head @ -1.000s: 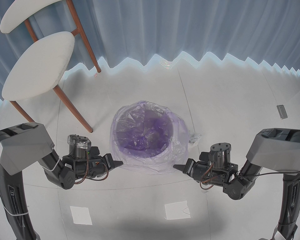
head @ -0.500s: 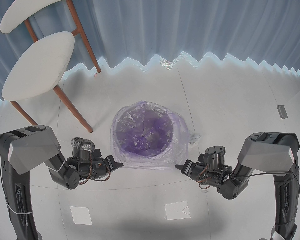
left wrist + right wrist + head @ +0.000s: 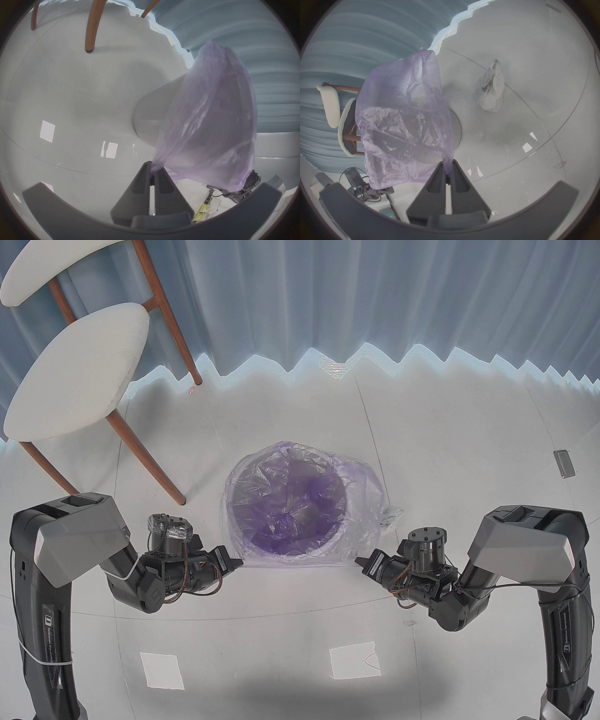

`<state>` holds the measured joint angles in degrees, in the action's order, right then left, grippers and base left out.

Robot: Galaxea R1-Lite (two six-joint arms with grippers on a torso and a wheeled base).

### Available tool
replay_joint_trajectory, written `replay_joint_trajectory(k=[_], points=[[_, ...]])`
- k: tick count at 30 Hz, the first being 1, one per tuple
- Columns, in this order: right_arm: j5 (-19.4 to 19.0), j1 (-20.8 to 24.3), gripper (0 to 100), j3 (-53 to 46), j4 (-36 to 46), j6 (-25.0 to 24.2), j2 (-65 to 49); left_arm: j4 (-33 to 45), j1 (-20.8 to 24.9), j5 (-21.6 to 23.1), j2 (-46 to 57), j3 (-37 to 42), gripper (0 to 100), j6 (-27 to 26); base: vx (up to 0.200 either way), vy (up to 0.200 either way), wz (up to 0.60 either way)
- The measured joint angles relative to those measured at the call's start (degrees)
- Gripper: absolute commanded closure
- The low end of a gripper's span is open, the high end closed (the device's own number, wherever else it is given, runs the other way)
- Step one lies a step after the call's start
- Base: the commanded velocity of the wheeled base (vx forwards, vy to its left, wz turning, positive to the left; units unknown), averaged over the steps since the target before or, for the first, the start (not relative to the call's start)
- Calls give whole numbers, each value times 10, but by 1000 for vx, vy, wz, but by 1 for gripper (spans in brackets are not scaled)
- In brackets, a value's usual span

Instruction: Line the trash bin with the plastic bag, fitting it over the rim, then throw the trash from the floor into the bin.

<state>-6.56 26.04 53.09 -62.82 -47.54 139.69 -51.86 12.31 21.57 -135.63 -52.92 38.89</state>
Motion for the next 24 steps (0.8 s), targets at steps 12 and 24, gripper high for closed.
replay_joint_trajectory(k=[12, 24], points=[[17, -17, 100, 22, -3, -1, 13, 0, -17, -10, -29, -34, 100, 3, 0, 0, 0], [16, -14, 0, 16, -19, -2, 19, -2, -17, -9, -36, -34, 100, 1, 0, 0, 0]])
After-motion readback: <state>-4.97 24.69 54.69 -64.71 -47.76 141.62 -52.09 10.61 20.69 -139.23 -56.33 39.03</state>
